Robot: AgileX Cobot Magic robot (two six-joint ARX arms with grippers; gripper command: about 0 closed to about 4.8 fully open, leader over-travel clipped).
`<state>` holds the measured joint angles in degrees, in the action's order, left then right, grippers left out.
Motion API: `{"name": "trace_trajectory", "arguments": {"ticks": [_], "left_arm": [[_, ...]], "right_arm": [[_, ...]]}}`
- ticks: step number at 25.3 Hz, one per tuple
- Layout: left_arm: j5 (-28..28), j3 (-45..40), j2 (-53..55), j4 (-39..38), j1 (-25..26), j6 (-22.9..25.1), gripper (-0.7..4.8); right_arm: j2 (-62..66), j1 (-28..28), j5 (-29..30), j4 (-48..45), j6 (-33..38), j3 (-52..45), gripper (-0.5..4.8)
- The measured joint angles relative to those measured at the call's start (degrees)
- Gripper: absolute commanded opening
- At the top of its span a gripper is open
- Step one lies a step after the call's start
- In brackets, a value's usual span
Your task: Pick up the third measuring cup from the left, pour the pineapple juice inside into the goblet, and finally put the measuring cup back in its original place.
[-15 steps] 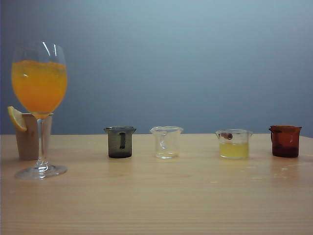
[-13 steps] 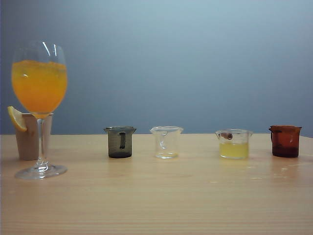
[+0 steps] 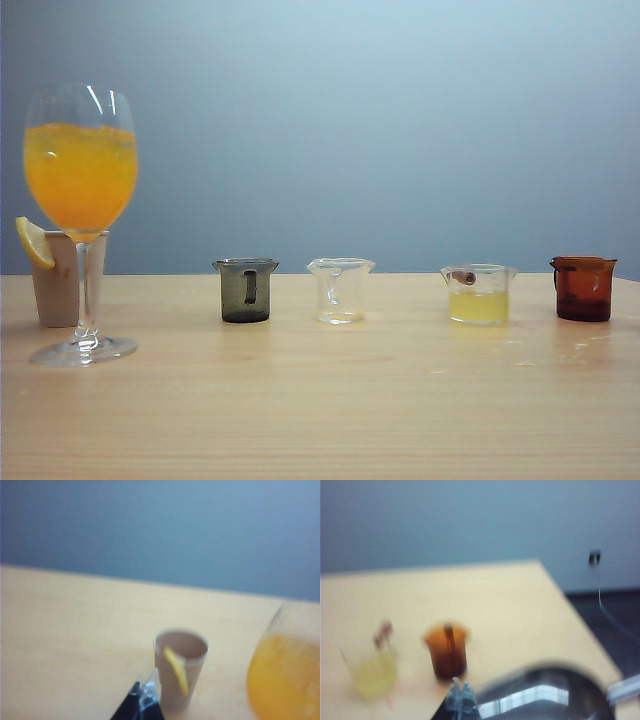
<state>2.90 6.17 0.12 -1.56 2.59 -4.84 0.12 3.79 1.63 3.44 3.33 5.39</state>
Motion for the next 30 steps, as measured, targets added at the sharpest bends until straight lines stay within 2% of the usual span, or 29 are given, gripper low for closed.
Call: {"name": "trace_trajectory", "arguments": {"ticks": [3, 8, 13, 16, 19, 22, 24, 25, 30], "left_arm": [[0.6, 4.0, 0.0, -1.4, 0.0, 0.0, -0.04], [1.0, 12.3, 5.8, -3.5, 0.0, -0.1, -0.04], [3.8, 20.0, 17.0, -3.8, -0.3, 0.1, -0.04], [4.8, 25.4, 25.1, -4.2, -3.2, 0.2, -0.04], [4.8, 30.1, 30.8, -4.0, -7.6, 0.2, -0.04], [4.6, 33.6, 34.4, -4.3, -12.8, 0.7, -0.04], [3.3, 38.1, 38.6, -5.0, -22.4, 6.5, -0.04], [2.5, 38.8, 39.4, -5.6, -25.2, 7.9, -0.04], [1.0, 40.7, 42.6, -8.2, -32.5, 8.9, -0.05]], "right_arm": [[0.5, -0.4, -0.2, 1.0, 0.0, 6.1, -0.09], [9.3, -0.8, 0.0, 5.2, 0.7, 16.7, -0.09], [20.5, -2.9, -0.1, 4.0, 2.6, 25.9, -0.09], [27.7, -6.5, -1.0, 1.9, 3.4, 28.3, -0.09], [32.0, -11.7, -3.3, -3.1, 6.2, 27.8, -0.09], [35.9, -17.6, -8.0, -9.1, 6.7, 26.8, -0.09], [41.3, -24.7, -13.3, -14.7, 6.7, 23.0, -0.09], [43.0, -26.4, -14.4, -16.2, 6.7, 21.6, -0.09], [52.4, -30.1, -16.9, -27.1, 7.1, 16.2, -0.09]]}}
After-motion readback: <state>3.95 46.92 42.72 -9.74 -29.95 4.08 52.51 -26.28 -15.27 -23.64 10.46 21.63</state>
